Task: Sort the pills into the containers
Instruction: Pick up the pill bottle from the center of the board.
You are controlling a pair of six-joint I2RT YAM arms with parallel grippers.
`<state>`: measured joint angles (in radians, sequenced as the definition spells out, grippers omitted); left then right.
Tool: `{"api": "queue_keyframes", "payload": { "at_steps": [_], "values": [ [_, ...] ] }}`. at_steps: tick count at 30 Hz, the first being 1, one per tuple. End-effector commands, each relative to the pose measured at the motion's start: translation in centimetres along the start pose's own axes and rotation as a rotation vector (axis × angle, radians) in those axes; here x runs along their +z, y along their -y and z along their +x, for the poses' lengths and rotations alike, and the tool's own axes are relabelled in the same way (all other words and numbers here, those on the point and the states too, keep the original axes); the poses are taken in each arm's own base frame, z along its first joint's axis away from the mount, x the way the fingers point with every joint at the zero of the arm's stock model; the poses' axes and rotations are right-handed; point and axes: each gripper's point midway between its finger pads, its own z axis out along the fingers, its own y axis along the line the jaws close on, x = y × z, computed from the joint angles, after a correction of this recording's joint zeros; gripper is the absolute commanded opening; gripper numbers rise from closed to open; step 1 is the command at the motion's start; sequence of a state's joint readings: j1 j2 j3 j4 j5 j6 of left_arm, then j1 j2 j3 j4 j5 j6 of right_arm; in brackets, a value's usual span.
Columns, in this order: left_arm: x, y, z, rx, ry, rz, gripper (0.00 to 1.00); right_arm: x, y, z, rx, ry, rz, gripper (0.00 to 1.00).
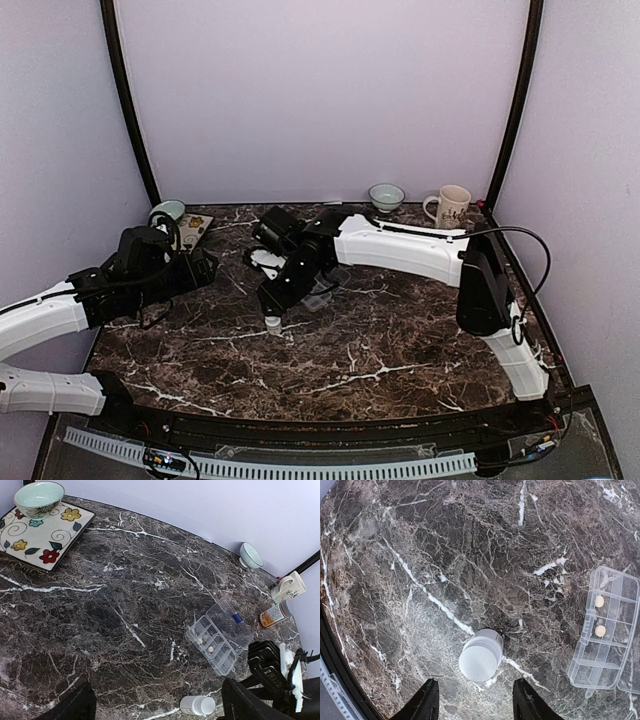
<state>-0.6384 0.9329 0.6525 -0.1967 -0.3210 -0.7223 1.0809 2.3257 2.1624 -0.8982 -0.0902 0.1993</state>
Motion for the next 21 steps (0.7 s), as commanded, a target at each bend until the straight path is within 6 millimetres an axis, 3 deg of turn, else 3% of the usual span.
{"api": "queue_keyframes", "payload": {
  "at_steps": [1, 21],
  "values": [
    [0.1, -0.6, 0.7, -0.001, -0.022, -0.018, 0.89, 0.9, -0.8, 0.4, -0.011, -0.023, -0.021, 0.5],
    [0.3, -0.8, 1.0, -0.008, -0.026, -0.019, 0.89, 2.7, -0.5, 0.7, -0.023, -0.06, -0.016, 0.5]
  ]
}}
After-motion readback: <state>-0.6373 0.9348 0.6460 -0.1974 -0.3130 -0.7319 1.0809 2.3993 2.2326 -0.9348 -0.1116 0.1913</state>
